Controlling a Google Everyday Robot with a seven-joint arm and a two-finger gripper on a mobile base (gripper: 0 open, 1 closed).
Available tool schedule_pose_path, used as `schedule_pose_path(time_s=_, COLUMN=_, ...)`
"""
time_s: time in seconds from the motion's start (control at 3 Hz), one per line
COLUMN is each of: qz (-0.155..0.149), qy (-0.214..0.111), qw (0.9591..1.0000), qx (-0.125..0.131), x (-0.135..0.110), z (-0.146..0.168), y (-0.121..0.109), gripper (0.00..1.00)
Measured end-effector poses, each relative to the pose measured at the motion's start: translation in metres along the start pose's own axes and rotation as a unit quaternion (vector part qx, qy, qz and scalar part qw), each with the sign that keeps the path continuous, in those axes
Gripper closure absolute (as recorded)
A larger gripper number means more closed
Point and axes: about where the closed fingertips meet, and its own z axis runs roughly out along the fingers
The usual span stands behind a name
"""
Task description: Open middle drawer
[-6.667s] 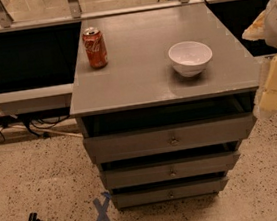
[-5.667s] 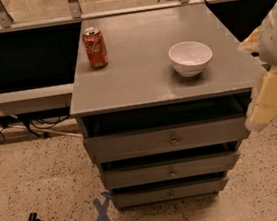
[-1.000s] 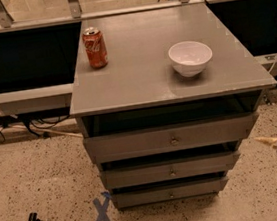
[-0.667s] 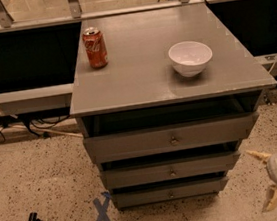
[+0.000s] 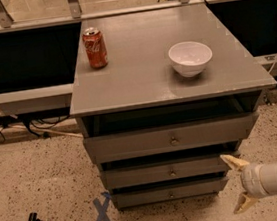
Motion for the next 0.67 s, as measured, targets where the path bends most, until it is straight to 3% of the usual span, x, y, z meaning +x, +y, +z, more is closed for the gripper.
schedule_pose_path(time_s=0.33, qz=-0.016, qy=-0.005, qw=0.9998, qx=0.008, x=-0.014, z=0.020, y=-0.008, gripper=0.00)
schedule_pose_path(time_s=0.67, qz=-0.037, qy=-0.015, qw=0.9989, qx=-0.026, x=-0.029, z=0.085, y=-0.004, gripper=0.00)
